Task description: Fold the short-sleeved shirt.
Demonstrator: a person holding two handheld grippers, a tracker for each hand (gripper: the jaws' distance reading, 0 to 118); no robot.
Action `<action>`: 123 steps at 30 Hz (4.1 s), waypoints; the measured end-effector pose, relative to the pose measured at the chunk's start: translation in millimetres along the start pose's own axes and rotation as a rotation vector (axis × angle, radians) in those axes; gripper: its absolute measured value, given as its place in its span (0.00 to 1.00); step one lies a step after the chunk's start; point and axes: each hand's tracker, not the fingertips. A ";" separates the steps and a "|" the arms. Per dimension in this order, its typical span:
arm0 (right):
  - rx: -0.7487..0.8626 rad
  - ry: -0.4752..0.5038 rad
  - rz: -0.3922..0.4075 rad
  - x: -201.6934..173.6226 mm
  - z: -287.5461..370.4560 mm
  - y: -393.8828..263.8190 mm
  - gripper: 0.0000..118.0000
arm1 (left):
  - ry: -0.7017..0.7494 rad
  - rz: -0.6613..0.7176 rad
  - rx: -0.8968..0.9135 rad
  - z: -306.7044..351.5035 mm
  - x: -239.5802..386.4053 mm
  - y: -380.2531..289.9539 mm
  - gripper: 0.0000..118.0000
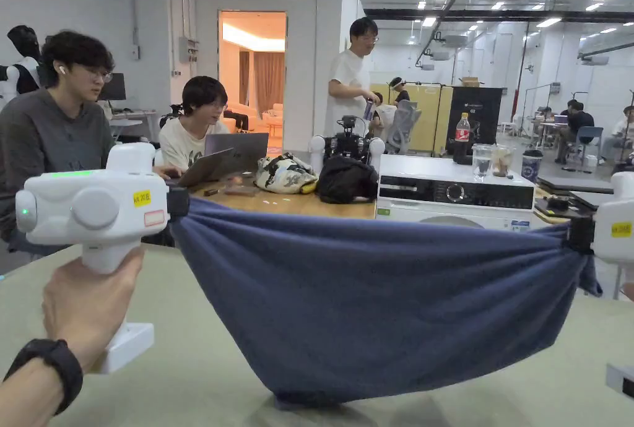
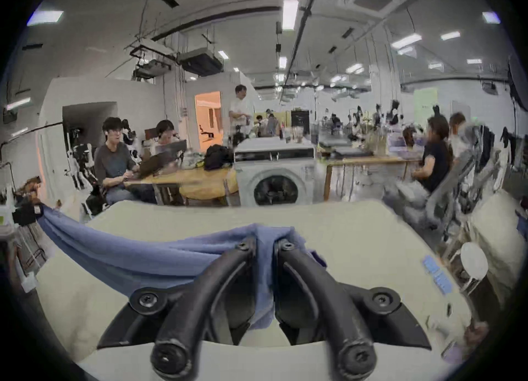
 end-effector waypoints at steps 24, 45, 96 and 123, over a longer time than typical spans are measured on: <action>-0.310 -0.076 -0.205 62.7 209.5 -350.3 0.05 | 0.021 0.196 -0.444 228.0 -11.0 -299.9 0.00; -0.023 0.043 0.041 2.0 208.4 -279.2 0.04 | -0.153 0.073 -0.125 209.9 70.2 -204.7 0.15; -0.554 0.129 0.183 50.6 -16.9 -226.4 0.48 | 0.026 0.108 -0.668 175.4 -33.3 -331.2 0.01; -0.090 0.056 0.097 60.1 112.4 -64.7 0.00 | -0.110 -0.041 -0.127 172.5 44.6 -112.2 0.01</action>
